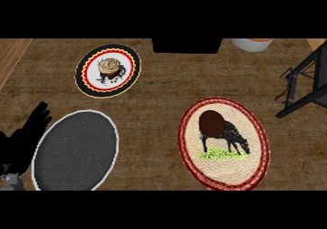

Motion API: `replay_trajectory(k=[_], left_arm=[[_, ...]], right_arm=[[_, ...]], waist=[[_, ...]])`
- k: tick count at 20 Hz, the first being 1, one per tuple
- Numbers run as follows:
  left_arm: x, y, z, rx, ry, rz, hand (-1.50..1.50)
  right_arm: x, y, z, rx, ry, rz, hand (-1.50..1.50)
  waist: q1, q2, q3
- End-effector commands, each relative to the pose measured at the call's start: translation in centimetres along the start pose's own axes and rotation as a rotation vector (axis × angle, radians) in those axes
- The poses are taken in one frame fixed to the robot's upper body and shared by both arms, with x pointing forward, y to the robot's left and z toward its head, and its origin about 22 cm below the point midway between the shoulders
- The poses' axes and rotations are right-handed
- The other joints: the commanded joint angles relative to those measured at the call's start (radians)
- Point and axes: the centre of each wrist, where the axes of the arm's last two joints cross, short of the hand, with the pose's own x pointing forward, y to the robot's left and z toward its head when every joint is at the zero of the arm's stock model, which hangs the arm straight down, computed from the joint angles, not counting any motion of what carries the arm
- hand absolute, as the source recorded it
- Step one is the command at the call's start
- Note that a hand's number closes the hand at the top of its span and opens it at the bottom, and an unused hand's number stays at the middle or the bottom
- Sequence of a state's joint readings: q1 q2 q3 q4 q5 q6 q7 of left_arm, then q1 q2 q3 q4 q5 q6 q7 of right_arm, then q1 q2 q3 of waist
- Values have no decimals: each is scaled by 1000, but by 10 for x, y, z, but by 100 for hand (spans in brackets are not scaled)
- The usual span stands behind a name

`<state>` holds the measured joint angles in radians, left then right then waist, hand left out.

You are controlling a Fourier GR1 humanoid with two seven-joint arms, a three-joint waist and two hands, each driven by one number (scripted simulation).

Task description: Pick the can from the placemat and place it in the tiered shelf

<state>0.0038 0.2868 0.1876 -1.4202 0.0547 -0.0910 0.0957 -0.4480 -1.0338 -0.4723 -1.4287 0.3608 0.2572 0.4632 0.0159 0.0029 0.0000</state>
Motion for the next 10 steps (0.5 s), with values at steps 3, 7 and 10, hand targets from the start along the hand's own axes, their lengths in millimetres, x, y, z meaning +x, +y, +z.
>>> replay_trajectory(k=[3,7,10], left_arm=[[9,12,-5,-8,8,12,0],[0,-6,-10,8,7,0,0],[11,19,1,-7,-1,11,0]], right_arm=[[-35,15,-25,-40,117,-61,150],[-26,31,-40,-13,118,16,-150],[-56,65,-31,16,80,91,-150]], waist=[[0,1,1],[-1,1,0],[-5,-1,1]])
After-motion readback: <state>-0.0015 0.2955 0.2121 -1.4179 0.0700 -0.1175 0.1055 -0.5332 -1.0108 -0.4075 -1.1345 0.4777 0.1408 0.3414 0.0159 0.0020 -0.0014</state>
